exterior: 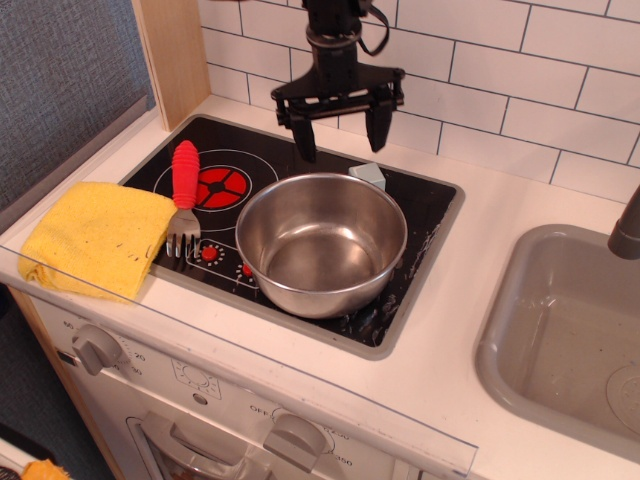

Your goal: Put the grey cube on the yellow cloth.

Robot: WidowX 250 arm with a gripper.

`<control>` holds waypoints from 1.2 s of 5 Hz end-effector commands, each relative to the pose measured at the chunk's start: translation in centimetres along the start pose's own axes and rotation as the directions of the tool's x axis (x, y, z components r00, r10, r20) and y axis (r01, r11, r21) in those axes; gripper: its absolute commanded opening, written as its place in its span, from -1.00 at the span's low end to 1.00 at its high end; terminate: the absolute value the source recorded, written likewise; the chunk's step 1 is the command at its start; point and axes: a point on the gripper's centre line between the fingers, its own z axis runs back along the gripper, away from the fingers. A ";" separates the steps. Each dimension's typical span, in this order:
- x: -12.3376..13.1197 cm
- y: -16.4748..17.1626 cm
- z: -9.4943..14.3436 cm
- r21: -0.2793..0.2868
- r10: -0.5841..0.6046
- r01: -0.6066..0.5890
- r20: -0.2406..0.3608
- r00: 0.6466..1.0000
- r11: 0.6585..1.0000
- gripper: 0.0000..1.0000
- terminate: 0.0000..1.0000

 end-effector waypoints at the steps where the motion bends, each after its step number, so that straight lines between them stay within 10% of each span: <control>1: -1.4 -2.5 0.2 -0.047 -0.013 0.013 0.010 1.000 0.999 1.00 -1.00; 2: -2.3 -2.8 -0.5 -0.050 0.029 -0.028 0.011 1.000 0.998 1.00 -1.00; 3: -2.8 -2.4 -1.2 -0.011 0.031 -0.031 0.006 0.999 0.999 -1.00 -1.00; 6: -2.1 -1.9 -1.0 0.032 0.011 -0.012 0.026 1.000 0.999 -1.00 -1.00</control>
